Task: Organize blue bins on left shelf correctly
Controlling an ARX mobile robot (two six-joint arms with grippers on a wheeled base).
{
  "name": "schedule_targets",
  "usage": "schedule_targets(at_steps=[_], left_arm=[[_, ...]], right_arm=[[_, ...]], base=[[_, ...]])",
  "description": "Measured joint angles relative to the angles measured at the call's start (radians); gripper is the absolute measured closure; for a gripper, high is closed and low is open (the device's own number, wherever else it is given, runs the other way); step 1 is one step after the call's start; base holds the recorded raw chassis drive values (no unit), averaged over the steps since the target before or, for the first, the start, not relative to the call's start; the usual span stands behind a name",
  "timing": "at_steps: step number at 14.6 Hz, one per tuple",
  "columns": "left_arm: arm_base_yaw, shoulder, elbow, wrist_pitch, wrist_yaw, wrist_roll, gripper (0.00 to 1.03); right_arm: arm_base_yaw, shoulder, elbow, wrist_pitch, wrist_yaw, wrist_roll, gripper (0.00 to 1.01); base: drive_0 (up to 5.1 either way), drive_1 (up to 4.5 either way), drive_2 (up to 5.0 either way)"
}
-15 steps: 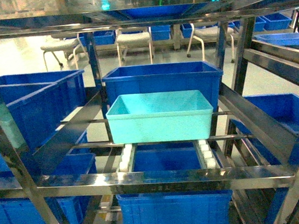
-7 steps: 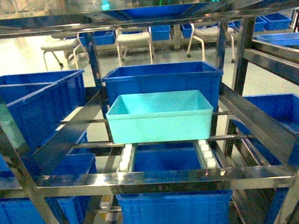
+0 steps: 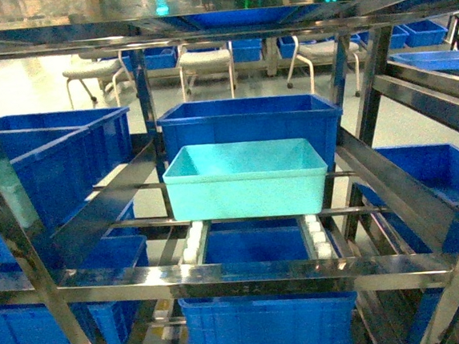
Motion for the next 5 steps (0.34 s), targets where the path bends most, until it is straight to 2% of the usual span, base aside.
schedule_targets(at_steps=[5], left_arm=[[0.0,0.0,0.0,0.0,0.0,0.0,0.05]], right_arm=[[0.0,0.0,0.0,0.0,0.0,0.0,0.03]], base=[[0.0,0.0,0.0]])
